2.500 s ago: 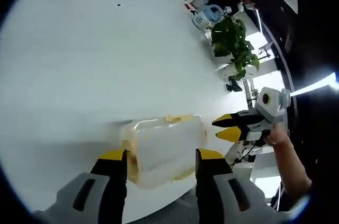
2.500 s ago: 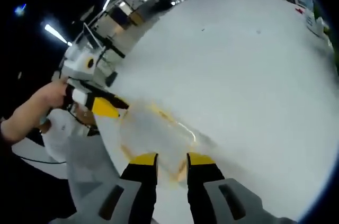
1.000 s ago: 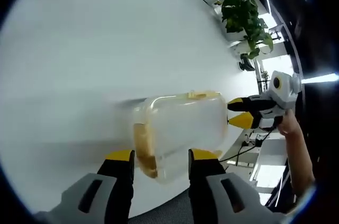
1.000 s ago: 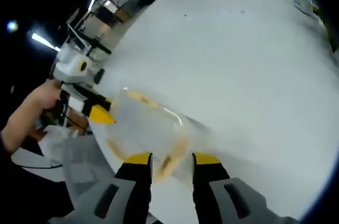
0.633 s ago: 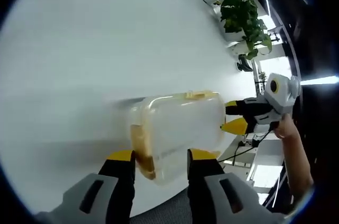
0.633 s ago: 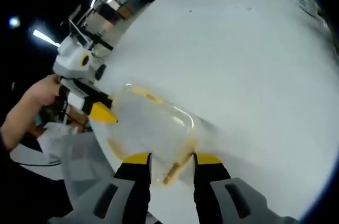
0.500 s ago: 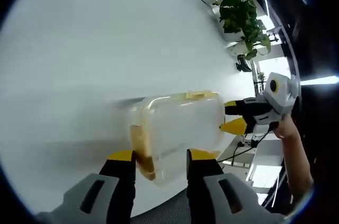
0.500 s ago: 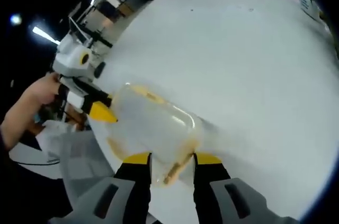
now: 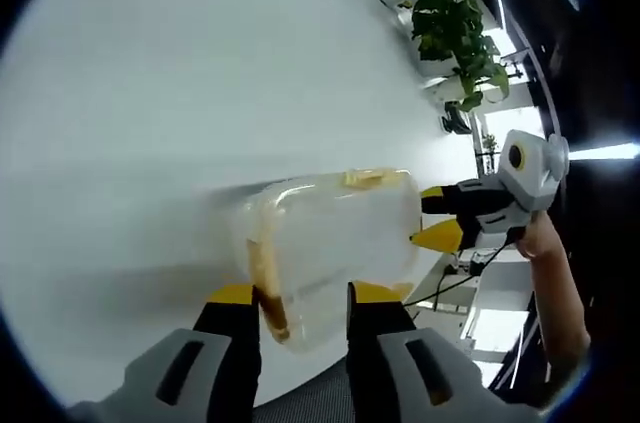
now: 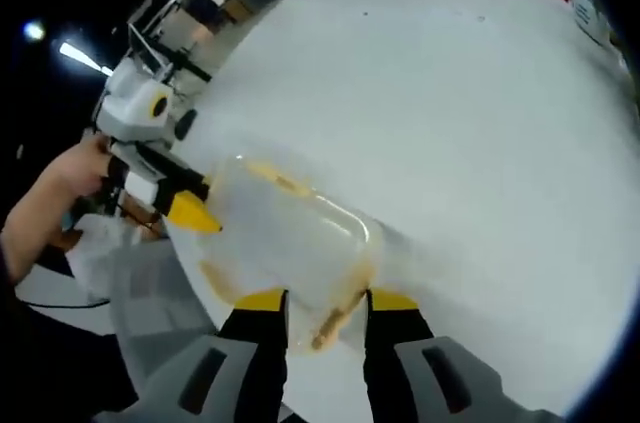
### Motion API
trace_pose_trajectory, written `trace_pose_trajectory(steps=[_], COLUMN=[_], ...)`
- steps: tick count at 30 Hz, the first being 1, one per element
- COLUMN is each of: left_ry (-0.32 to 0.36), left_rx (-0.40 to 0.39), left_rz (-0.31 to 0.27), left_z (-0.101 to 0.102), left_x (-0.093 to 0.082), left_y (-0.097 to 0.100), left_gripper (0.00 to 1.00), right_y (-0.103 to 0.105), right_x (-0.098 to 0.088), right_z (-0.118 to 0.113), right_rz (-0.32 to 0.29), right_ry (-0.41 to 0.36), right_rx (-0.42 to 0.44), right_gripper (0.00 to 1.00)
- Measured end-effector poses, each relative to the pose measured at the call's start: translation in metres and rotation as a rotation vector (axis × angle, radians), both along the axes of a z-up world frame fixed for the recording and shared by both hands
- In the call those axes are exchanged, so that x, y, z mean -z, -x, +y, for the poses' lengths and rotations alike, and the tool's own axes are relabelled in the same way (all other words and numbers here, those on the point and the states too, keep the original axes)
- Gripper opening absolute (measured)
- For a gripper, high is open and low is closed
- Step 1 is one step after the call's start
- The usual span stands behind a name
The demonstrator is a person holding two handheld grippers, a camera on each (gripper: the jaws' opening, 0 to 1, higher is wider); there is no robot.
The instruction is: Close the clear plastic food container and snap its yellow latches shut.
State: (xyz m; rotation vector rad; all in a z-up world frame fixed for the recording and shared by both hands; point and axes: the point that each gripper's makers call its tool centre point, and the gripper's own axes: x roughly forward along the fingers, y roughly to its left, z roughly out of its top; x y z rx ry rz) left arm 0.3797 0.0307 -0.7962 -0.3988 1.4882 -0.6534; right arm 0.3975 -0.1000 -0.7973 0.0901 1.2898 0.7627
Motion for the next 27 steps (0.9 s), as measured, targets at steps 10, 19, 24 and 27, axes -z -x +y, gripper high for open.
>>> trace_pose_trajectory(steps=[10,19,24,27], left_ry=[-0.001,-0.007,-0.014,-0.051], left_rx=[-0.020,0.008,0.013,0.039], left_rz=[0.016,-0.011,-0.056,-0.112], left_z=[0.008,0.006,0.010,0.012], left_x=[0.004,0.001,-0.004,-0.010], left_y=[-0.003,0.004,-0.005,-0.007], left_gripper=[0.35,0.36,0.41,0.44], right_y=[-0.003,0.000,-0.007,-0.010], right_x=[0.001,-0.002,-0.013,-0.022], right_z=[-0.001,-0.005,-0.007,-0.004], right_rz=[-0.012,-0.001,-0.056,-0.104], right_ry=[-0.026,-0.029,-0.036,-0.037], right_rx=[0.015,0.010,0.001,-0.017], right_gripper=[0.29,0.25,0.25,0.26])
